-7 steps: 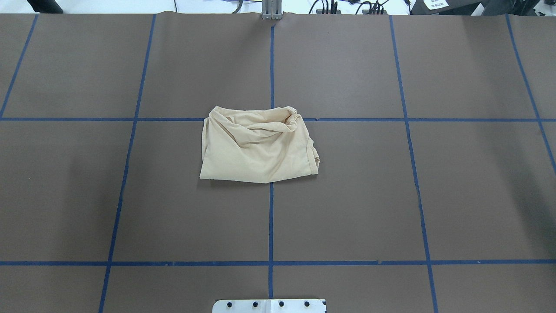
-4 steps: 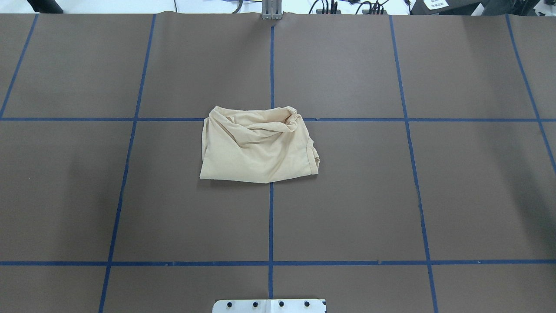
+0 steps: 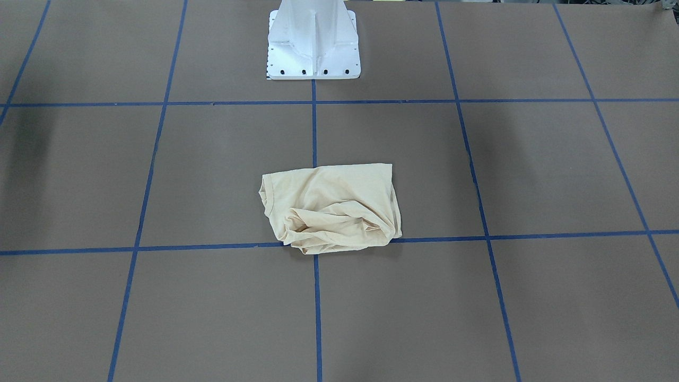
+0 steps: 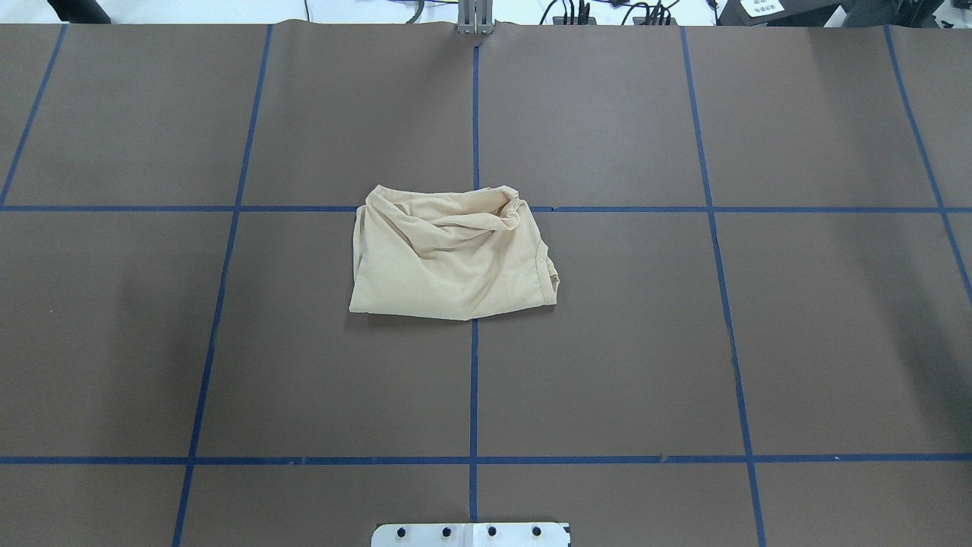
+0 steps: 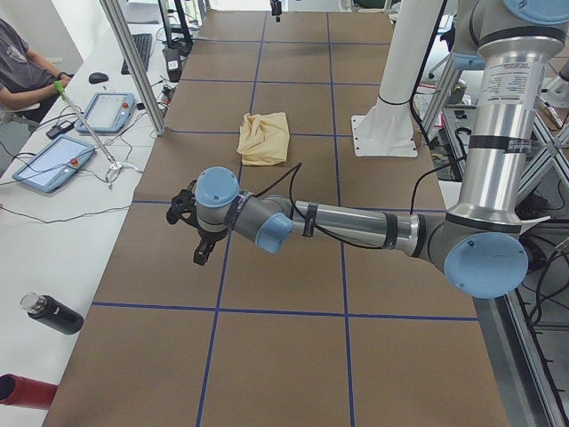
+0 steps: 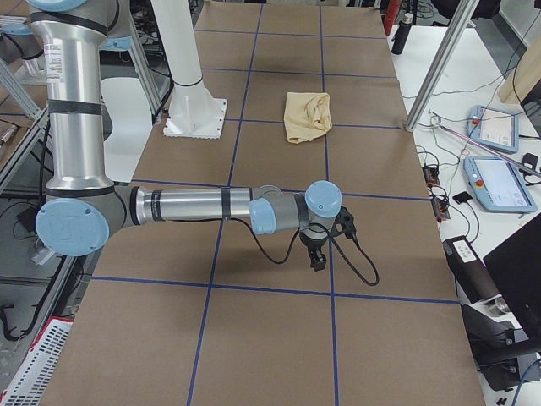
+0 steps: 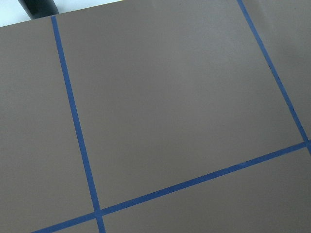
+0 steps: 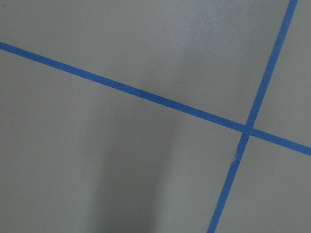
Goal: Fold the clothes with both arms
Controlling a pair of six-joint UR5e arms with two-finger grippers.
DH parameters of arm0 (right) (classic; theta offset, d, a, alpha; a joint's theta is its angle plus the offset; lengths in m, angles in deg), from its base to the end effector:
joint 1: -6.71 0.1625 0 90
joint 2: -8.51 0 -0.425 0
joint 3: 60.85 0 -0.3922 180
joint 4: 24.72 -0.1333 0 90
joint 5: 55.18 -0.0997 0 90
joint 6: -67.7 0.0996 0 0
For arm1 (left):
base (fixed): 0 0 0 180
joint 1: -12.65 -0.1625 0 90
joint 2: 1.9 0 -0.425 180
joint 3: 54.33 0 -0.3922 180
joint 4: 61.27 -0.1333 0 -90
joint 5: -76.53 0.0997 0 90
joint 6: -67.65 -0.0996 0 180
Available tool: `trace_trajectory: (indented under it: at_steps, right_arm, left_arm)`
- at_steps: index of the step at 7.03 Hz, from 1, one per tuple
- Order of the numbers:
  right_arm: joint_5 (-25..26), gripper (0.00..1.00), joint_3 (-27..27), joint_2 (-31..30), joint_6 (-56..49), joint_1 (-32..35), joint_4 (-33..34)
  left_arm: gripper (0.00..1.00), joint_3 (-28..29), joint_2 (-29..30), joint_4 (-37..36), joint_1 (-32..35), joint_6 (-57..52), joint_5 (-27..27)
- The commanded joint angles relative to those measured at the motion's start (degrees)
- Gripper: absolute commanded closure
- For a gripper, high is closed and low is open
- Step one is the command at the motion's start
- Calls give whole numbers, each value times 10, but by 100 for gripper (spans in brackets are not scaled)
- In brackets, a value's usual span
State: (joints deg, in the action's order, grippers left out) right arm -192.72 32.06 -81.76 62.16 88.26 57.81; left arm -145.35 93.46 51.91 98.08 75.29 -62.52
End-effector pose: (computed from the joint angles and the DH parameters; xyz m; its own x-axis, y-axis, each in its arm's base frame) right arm -0.0143 -0.5031 0.6181 0.6317 -0.3202 0.7060 0.2066 0.9473 0.2448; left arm -0.0142 -0.5513 0.5497 0.6273 0.3046 -0.7167 0.0142 0.9157 0.4016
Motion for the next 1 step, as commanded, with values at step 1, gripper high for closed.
trace_trajectory:
  at_steps: [1]
  right_arm:
    - [0,0,0,0,0,-1,0]
  left_arm:
    - [0,1,0,1,0,-1,1]
